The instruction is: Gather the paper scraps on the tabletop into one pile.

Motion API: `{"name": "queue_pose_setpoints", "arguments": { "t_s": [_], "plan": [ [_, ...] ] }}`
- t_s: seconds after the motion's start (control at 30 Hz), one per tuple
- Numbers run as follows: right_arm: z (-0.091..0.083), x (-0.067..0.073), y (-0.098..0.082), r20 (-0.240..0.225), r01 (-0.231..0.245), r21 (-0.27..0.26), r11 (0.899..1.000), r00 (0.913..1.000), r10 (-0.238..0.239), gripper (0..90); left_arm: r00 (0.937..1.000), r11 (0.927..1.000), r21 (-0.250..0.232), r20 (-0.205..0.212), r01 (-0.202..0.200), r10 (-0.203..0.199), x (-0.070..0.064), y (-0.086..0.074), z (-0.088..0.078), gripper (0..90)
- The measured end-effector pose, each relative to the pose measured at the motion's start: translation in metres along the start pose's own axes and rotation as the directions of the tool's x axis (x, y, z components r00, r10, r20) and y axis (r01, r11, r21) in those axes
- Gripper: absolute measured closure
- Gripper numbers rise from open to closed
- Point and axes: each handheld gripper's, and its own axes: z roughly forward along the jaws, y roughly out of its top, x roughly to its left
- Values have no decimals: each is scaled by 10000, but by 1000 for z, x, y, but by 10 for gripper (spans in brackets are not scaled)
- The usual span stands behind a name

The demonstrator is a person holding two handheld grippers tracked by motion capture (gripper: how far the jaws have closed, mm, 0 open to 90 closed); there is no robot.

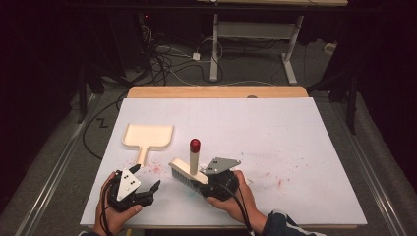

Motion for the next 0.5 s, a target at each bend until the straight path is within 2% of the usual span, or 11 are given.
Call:
{"name": "queue_pose_setpoints", "arguments": {
  "t_s": [0.1,0.27,0.4,0.5],
  "plan": [
    [-3,-13,-2,386,-316,198,9993,9988,308,680,9998,9999,107,163,-88,86,-2,1,3,176],
    [-17,-32,-12,731,-794,356,9962,9944,766,679,9989,9993,215,362,-313,305,-9,3,8,176],
    [-31,-38,-18,937,-924,383,9950,9917,885,680,9973,9983,252,512,-532,518,-15,5,10,176],
    [-43,-38,-15,1188,-809,139,9966,9898,787,680,9962,9973,300,567,-675,658,-17,7,11,176]
  ]
}}
